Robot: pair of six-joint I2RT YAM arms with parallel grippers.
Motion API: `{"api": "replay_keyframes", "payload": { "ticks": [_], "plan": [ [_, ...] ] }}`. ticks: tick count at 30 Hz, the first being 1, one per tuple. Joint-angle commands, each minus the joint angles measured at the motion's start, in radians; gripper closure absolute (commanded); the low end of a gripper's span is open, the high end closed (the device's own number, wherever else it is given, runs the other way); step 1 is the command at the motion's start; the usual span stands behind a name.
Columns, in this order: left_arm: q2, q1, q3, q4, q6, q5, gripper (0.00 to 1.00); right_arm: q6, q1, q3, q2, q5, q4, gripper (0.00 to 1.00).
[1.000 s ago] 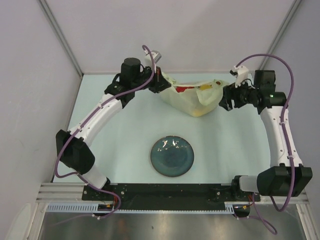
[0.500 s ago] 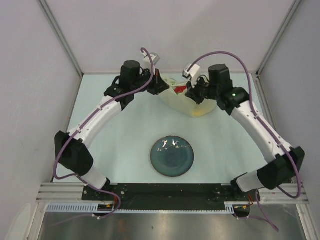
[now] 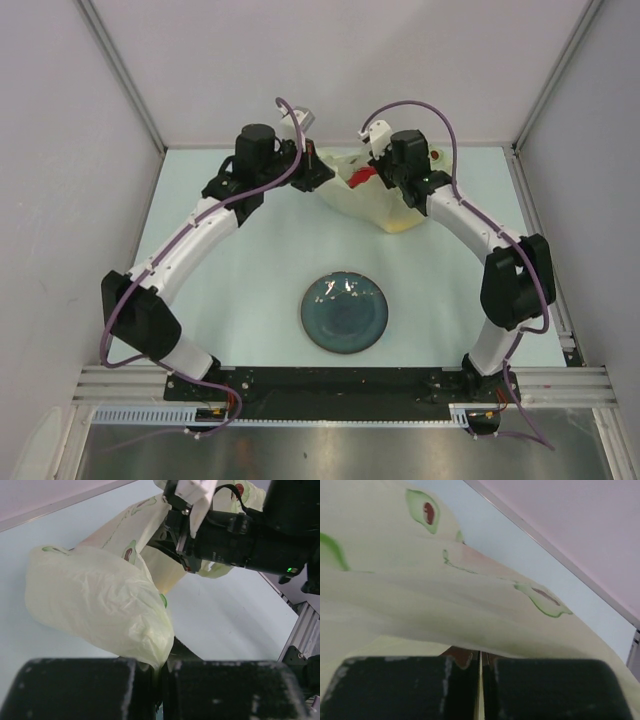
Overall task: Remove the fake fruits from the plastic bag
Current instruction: Adjust the plastic bag at the center of the board.
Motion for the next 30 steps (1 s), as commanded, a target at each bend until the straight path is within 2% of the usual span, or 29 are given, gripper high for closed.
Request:
{"api": "replay_keyframes", "payload": {
  "ticks": [1,3,7,13,19,27,30],
  "plan": [
    [-0.047,-0.005,-0.024,0.034,0.017,-0.009,1.0,-0.033,-0.014,-0.025,0.029,0.086,0.117,1.0],
    [-0.047,-0.005,-0.028,0.039,0.013,-0.018,1.0,-0.054,-0.016,-0.066,0.024,0.066,0.077,1.0],
    [-0.038,-0.004,-0.03,0.042,0.012,-0.034,1.0,-0.051,-0.005,-0.172,-0.037,-0.141,-0.09,1.0],
    [-0.026,-0.004,-0.042,0.054,0.0,-0.038,1.0,-0.011,0.083,-0.433,-0.264,-0.243,-0.191,1.0],
    [-0.003,-0.005,-0.056,0.06,-0.014,-0.024,1.0,0.048,0.052,-0.401,-0.342,-0.241,-0.127,1.0],
    [0.011,-0.005,-0.077,0.059,-0.007,-0.034,1.0,0.039,0.024,-0.315,-0.266,-0.238,-0.05,1.0],
    [0.011,-0.005,-0.093,0.053,0.009,-0.054,1.0,0.019,-0.001,-0.315,-0.204,-0.125,-0.026,1.0]
  ]
}}
